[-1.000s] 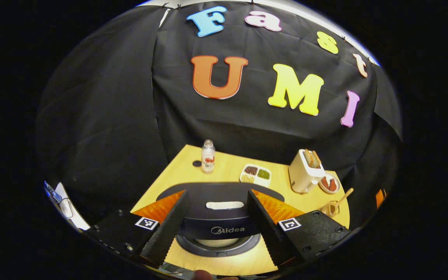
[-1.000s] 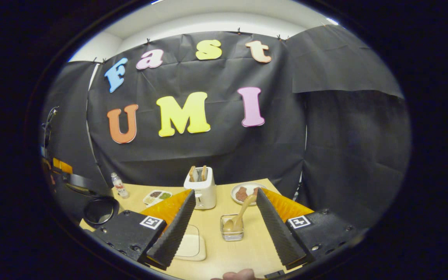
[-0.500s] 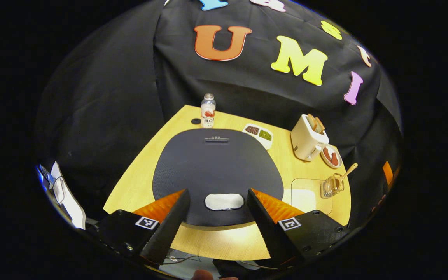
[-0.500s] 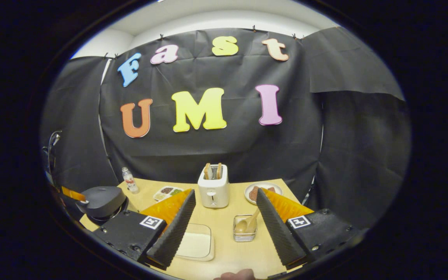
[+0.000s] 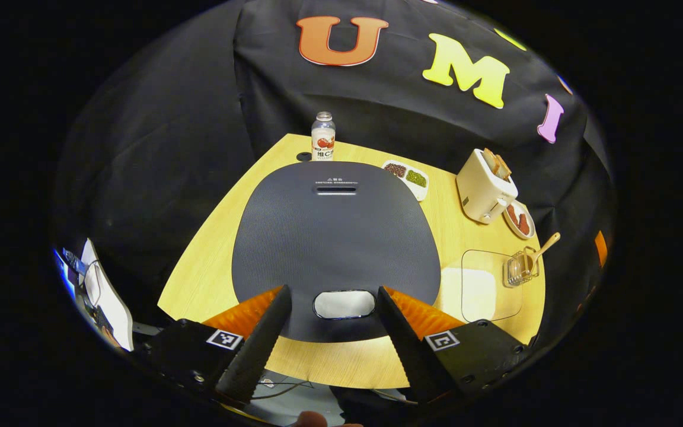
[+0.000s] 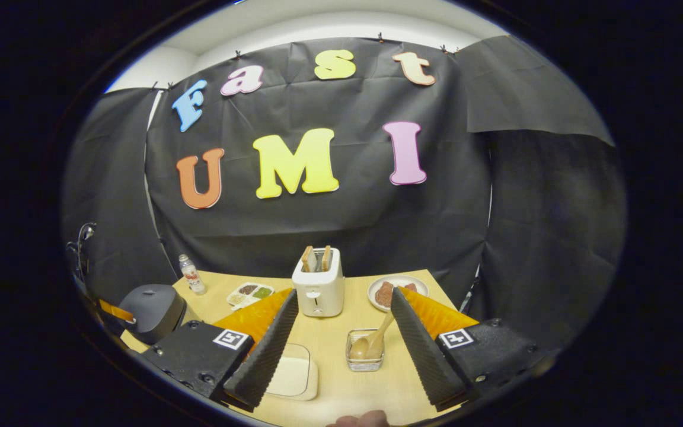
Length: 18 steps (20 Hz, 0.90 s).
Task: Close the left gripper, press the button to open the rice cooker; take a wooden spoon from the chopstick holder with the right hand, scoop a spoonful of rice and pour it into the rice cooker, then put the wooden spoon back into the chopstick holder.
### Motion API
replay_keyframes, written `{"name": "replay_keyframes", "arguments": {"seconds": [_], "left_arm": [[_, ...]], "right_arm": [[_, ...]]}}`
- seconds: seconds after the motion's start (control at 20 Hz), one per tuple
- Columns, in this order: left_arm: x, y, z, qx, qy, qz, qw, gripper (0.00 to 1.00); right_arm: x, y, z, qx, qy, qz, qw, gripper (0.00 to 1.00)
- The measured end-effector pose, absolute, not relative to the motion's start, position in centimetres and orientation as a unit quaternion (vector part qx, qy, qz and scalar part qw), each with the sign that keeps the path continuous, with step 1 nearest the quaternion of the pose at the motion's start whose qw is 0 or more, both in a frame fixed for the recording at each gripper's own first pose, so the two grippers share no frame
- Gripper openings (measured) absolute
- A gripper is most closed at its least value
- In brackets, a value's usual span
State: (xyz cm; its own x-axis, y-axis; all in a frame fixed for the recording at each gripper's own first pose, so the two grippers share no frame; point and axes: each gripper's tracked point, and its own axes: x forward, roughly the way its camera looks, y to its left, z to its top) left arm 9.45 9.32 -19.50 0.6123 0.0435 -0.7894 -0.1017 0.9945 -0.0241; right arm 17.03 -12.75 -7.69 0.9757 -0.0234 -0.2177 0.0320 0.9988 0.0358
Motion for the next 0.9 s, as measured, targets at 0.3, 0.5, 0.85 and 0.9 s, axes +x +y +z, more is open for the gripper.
{"name": "replay_keyframes", "arguments": {"seconds": [0.3, 0.5, 0.85, 0.9], "left_arm": [[9.4, 9.3, -20.1, -0.031, 0.449, 0.065, 0.891, 1.00], [9.5, 9.1, -19.9, -0.042, 0.442, 0.090, 0.891, 0.98], [9.0, 7.2, -15.2, -0.030, 0.348, 0.072, 0.934, 0.95], [8.8, 6.6, -13.5, -0.028, 0.323, 0.063, 0.944, 0.95]], "right_arm": [[20.5, -14.4, -8.3, 0.030, 0.116, 0.007, 0.993, 1.00], [22.6, -15.6, -8.0, 0.020, 0.115, 0.031, 0.993, 1.00], [17.6, -15.2, -3.3, 0.021, 0.071, 0.019, 0.997, 0.99], [16.3, -14.7, -2.6, 0.021, 0.063, 0.017, 0.998, 0.99]]}}
